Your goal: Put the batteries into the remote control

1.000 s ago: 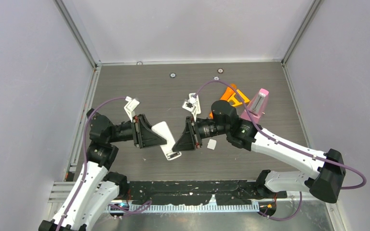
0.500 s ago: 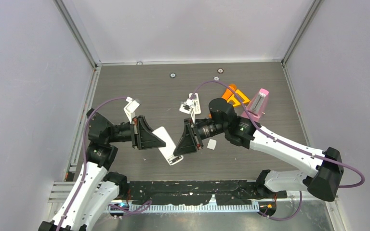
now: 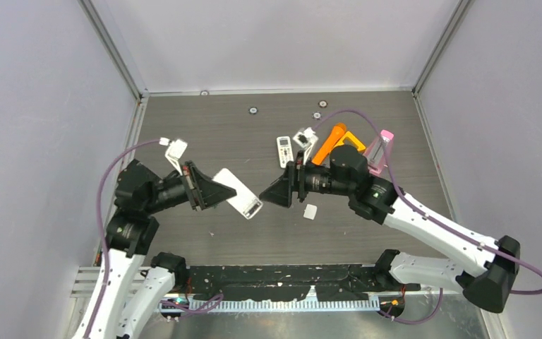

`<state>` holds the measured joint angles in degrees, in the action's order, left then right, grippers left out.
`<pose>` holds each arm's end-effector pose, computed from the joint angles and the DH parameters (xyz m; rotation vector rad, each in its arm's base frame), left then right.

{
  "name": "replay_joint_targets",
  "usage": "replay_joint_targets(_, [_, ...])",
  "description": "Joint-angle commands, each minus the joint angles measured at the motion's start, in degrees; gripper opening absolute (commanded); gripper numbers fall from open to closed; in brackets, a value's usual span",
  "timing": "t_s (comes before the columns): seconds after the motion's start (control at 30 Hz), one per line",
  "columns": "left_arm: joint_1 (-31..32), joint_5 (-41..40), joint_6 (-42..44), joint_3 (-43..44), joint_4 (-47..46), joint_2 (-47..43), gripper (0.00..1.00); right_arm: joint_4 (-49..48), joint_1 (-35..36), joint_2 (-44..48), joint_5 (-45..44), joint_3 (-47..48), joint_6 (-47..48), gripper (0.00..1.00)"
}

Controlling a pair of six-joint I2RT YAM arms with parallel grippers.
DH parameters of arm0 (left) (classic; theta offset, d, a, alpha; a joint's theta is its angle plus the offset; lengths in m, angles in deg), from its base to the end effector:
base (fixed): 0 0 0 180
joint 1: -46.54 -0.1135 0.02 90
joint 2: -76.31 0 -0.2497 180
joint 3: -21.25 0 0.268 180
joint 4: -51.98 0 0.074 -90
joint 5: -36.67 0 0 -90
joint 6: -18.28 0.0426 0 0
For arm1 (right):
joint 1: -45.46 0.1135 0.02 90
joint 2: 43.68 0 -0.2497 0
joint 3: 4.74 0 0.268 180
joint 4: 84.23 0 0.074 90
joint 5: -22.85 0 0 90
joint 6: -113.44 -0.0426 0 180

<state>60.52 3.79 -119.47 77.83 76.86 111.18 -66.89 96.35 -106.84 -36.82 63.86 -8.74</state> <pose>0.1477 -0.0736 0.3500 0.3360 1.8374 -1.5819 0.1615 0.2327 0.3389 -0.7475 1.8730 1.4591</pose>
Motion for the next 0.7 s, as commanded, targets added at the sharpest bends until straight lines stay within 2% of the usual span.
replay_joint_targets(0.0, [-0.53,-20.83,14.05,9.67,19.86,-5.15,0.0,0.19,-0.82,4.43,-22.6,-1.28,-4.44,0.76])
replay_joint_targets(0.1, [-0.51,-31.93,15.71,12.31,24.52,-8.44,0.0,6.09,-0.84,1.85,-33.51,-0.19,-7.72,0.72])
replay_joint_targets(0.27, [-0.53,-43.88,13.02,13.66,26.9,-14.38,0.0,10.19,1.47,-10.66,-37.52,4.9,-7.87,0.61])
replay_joint_targets(0.33, [-0.53,-49.18,10.51,13.36,27.31,-16.75,0.0,11.37,3.57,-16.25,-40.11,8.72,-9.17,0.6])
replay_joint_targets(0.5, [-0.53,-56.26,7.36,12.07,26.02,-22.2,0.0,15.23,10.4,-30.46,-49.18,19.05,-15.88,0.59])
replay_joint_targets(0.57, [-0.52,-58.69,6.8,12.23,26.13,-23.66,0.0,18.48,12.62,-39.59,-51.66,25.21,-17.59,0.58])
replay_joint_targets(0.67, [-0.51,-60.29,6.45,13.13,27.26,-24.9,0.0,22.93,15.1,-47.67,-53.84,35.27,-17.26,0.55])
